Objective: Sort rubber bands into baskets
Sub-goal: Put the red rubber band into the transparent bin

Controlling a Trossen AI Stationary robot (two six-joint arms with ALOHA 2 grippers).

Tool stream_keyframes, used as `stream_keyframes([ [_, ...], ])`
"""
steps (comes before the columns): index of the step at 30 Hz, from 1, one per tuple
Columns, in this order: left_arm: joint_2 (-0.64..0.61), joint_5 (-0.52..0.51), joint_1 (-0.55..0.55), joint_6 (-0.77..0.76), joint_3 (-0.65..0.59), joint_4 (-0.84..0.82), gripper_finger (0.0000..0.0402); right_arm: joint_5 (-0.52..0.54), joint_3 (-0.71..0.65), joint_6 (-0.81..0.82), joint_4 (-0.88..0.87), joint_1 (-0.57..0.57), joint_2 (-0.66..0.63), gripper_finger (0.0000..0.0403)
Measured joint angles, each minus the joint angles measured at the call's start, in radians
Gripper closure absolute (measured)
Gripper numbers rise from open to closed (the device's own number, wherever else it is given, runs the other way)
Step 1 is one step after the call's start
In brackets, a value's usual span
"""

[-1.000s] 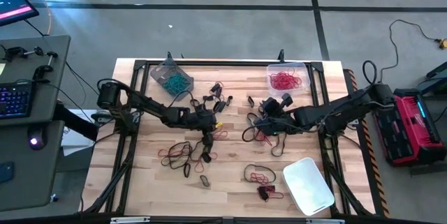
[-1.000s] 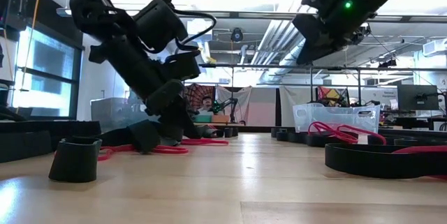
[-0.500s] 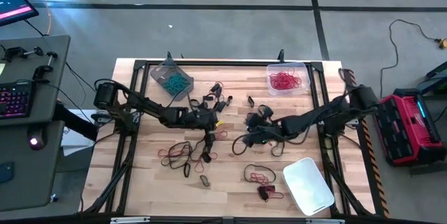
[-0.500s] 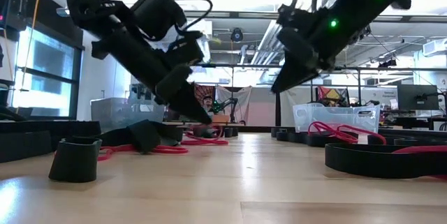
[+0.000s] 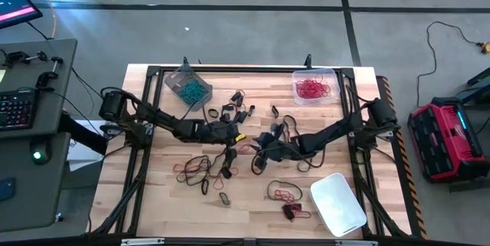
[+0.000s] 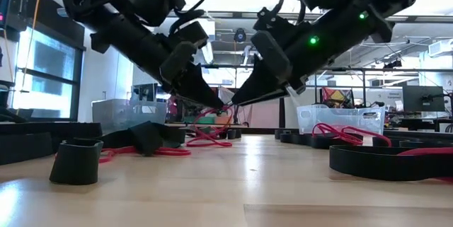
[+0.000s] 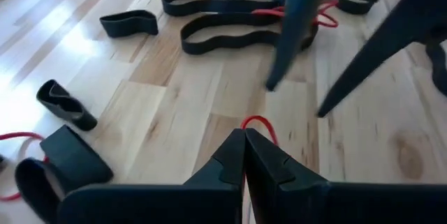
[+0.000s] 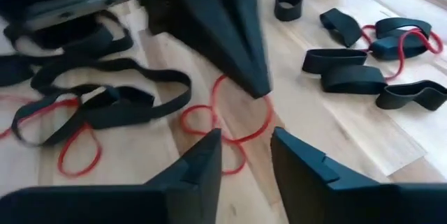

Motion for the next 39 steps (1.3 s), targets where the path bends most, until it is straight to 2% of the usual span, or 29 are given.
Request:
stream_keyframes([
  [4,0.000,0.000,-0.007,0.001,0.000,0.031,0.0401,0.000,0.000,0.012,0.001,-0.019,0.000,0.0267],
  [12,0.000,0.000,-0.017,0.011,0.000,0.034,0.0401,-0.005,0.000,0.026,0.001,-0.047,0.000,0.0267],
  [16,0.000,0.000,-0.026,0.034,0.000,0.064,0.0401,-0.019,0.000,0.026,0.001,-0.048,0.000,0.0290],
  [27,0.000,0.006,-0.035,0.048,0.000,0.100,0.0401,-0.061,0.000,0.044,0.001,-0.050,0.000,0.0396],
  [36,0.000,-0.006,-0.034,0.034,0.001,0.147,0.0401,0.021,0.001,0.039,0.001,-0.052,0.000,0.0402],
  [39,0.000,-0.051,-0.038,0.022,0.001,0.151,0.0392,0.054,0.001,0.036,0.001,-0.052,0.000,0.0402],
])
